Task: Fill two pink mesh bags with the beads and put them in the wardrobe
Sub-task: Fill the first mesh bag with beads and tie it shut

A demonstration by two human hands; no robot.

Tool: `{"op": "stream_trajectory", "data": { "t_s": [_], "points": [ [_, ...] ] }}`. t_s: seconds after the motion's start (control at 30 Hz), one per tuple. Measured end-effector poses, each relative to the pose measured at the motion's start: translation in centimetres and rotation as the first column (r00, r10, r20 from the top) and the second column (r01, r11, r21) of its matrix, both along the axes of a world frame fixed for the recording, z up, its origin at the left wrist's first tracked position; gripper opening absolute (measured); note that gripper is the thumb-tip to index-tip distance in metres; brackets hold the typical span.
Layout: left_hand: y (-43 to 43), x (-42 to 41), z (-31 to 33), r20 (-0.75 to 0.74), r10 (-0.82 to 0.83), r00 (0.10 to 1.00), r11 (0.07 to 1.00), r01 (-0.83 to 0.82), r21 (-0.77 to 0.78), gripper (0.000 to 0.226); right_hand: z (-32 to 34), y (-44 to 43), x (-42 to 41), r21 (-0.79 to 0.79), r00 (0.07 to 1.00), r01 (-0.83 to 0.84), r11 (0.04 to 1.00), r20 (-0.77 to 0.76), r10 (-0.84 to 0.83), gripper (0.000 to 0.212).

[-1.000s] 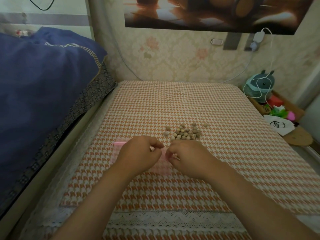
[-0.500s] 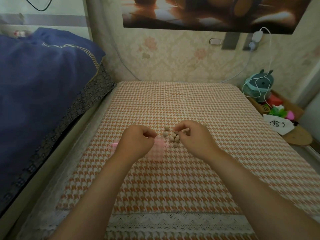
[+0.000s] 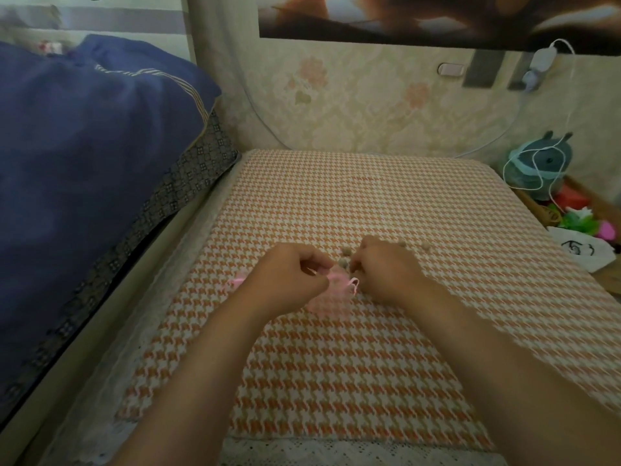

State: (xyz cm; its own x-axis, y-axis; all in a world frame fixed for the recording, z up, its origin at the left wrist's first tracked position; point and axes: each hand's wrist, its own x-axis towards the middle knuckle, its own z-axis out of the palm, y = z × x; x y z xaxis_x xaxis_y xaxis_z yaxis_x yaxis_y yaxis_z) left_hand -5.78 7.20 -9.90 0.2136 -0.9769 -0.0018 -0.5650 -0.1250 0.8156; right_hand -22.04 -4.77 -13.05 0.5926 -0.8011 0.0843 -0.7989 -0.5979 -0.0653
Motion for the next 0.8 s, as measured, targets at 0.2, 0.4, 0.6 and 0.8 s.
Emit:
{"op": "stream_trajectory", "data": {
  "t_s": [0.2,0.4,0.6,0.8],
  "points": [
    [-0.1,-0.2,-0.2,0.016,-0.015,1.000,1.000,0.015,-0.001,0.026,2.6,1.1,-0.5,0.074,0.843,-0.061,0.995,0.537,0.012,0.012],
    [0.2,-0.7,0.2,-0.016,0.013,1.000,1.000,-0.013,-0.010,0.021,5.1,4.4,-1.2,0.244,0.772,-0.219,0.945,0.636,0.014,0.010],
    [0.6,-1.0,0.2,-0.021,0.026,0.999,1.000,-0.026,-0.006,0.025,3.8,4.4,-2.1,0.194,0.820,-0.228,0.954,0.567,0.080,0.013],
    [0.5,-0.9,0.2,-0.039,0.042,0.998,0.999,-0.042,0.007,0.026,4.2,4.2,-2.6,0.188,0.866,-0.282,0.941,0.472,0.165,0.029]
  ]
}}
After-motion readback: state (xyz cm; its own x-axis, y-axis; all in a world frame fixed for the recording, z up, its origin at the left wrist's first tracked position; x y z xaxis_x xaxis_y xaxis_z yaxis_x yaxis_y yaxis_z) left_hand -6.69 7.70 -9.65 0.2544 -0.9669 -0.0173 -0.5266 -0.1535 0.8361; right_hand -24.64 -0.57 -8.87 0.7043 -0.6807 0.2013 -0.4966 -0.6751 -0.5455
